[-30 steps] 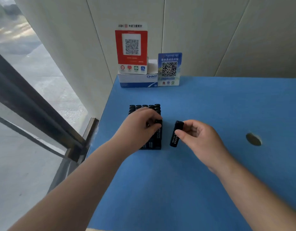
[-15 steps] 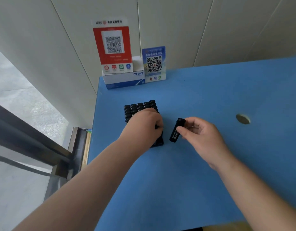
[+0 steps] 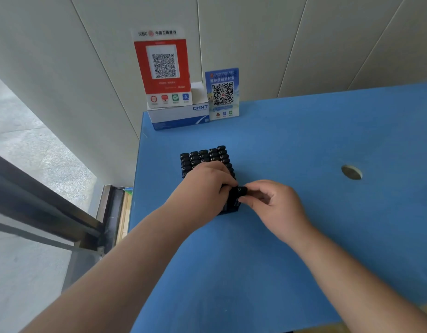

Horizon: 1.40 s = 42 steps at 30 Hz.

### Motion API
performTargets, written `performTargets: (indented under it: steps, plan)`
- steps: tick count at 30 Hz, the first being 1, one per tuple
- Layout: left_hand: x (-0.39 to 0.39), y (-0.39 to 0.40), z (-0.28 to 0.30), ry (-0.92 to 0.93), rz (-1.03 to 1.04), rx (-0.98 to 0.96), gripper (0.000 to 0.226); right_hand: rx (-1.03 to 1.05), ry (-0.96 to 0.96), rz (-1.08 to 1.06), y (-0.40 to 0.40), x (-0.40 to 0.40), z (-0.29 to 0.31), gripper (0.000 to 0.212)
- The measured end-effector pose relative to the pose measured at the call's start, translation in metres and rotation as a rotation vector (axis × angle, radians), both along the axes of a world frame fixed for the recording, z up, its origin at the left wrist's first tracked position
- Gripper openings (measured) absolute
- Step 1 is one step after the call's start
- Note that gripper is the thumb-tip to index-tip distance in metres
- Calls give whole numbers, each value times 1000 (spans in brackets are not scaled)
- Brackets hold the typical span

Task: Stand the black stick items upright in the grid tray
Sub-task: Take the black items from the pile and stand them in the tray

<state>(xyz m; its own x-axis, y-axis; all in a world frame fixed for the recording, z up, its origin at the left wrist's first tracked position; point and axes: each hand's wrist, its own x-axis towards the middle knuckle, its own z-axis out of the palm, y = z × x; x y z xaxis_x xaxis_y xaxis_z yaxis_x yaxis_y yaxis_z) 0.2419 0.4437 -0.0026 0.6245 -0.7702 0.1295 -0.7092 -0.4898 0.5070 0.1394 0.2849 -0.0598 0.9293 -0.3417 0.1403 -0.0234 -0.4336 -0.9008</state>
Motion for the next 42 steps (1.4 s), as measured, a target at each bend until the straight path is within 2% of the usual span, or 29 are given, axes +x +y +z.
performTargets:
  steps: [16,23,42]
  plan:
    - [-4,6,-3,-8,31,30,31,-191,-64,-20,8,2,-6,15]
    - [-6,5,-1,-1,37,65,33,-323,-21,3,5,5,1,13]
    - [-8,3,2,-13,45,97,35,-376,-34,-14,13,1,4,11]
